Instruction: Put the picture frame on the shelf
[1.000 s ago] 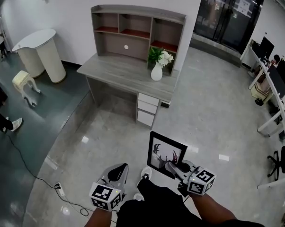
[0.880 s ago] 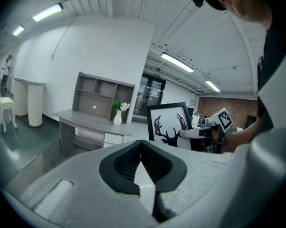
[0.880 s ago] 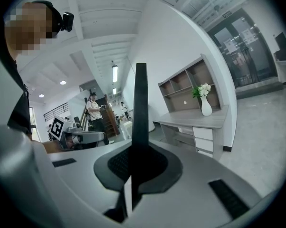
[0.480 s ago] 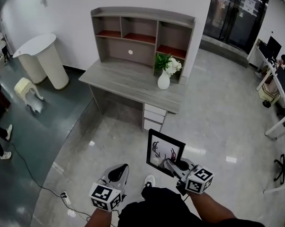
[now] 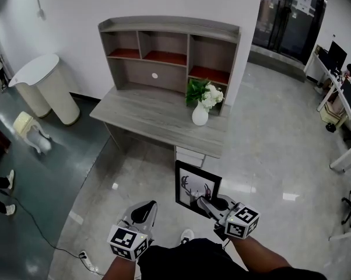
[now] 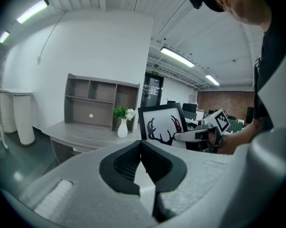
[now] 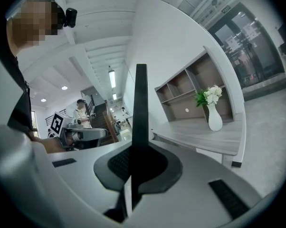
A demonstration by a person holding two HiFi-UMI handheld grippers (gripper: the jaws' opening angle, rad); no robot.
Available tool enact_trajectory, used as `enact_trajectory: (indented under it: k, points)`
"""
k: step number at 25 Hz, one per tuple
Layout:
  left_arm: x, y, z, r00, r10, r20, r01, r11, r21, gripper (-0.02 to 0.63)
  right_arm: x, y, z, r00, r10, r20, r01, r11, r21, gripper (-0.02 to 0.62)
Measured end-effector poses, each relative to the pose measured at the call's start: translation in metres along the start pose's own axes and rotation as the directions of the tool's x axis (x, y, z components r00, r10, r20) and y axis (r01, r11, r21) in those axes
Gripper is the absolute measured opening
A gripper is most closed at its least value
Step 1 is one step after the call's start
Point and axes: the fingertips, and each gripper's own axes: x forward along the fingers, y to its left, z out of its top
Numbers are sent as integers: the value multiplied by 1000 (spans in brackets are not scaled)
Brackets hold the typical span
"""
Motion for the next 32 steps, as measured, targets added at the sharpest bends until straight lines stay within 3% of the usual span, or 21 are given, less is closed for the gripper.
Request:
enact_trajectory:
  k: [12, 22, 32]
  points:
    - [47, 48, 7, 999, -28, -43, 28, 1000, -10, 9, 32, -37, -2, 999, -49, -19, 50, 997, 52, 22]
    - [101, 122, 39, 986, -167, -29, 167, 986, 11, 9, 97, -72, 28, 982, -187, 4, 186, 979, 85, 23]
    - [137, 222, 80, 954, -300, -9, 300, 952, 55, 9, 177, -82, 61, 938, -342, 63, 335, 937, 93, 23]
